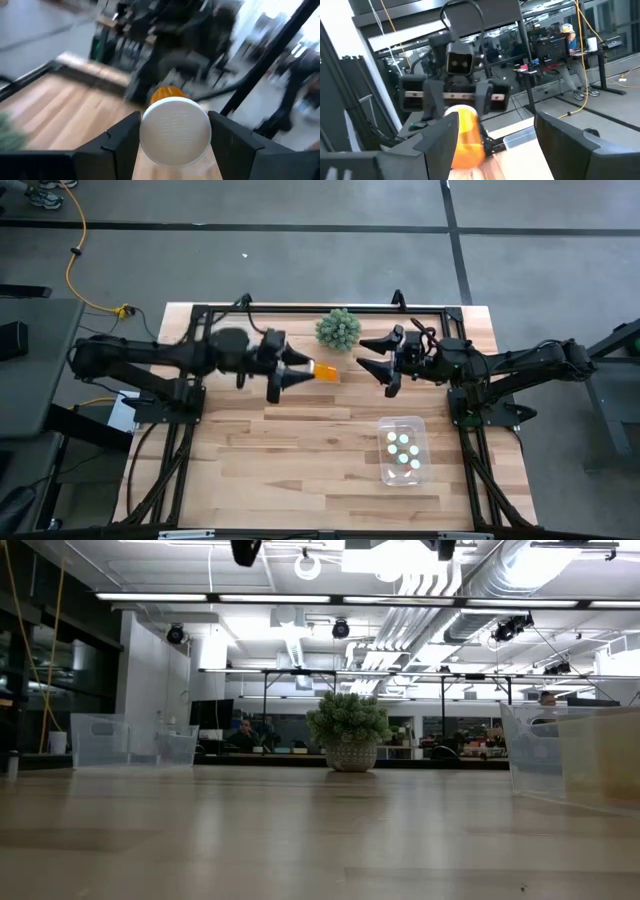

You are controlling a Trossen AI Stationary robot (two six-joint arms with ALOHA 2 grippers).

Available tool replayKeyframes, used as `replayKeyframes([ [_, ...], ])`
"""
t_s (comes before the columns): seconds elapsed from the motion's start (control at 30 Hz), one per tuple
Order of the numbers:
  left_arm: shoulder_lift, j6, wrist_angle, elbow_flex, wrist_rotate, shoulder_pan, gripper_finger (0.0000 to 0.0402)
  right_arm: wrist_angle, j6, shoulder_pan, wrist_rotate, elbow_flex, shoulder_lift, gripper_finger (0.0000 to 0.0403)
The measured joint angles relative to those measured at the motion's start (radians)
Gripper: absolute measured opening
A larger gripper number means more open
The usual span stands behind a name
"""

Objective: Pick and place medicine bottles into bin by pill shape (circle, oval)
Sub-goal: Put the orange capsule bottle into the left transparent bin

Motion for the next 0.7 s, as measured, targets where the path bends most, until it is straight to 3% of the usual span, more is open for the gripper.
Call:
replayKeyframes([
  [0.1,0.006,-0.054,0.181,-0.087,-0.046,-0.045,0.0197,-0.001,0.008,0.000,-0.019,0.000,0.000,0.0252],
  [0.2,0.006,-0.059,0.252,-0.124,-0.096,-0.071,0.0197,-0.005,0.008,0.000,-0.020,0.000,0.000,0.0252],
  [0.6,0.006,-0.053,0.262,-0.131,-0.124,-0.082,0.0197,-0.014,0.008,0.000,-0.020,0.000,0.000,0.0252],
  [0.7,0.006,0.100,0.265,-0.131,-0.085,-0.086,0.0197,-0.016,0.008,0.000,-0.020,0.000,0.000,0.0252],
])
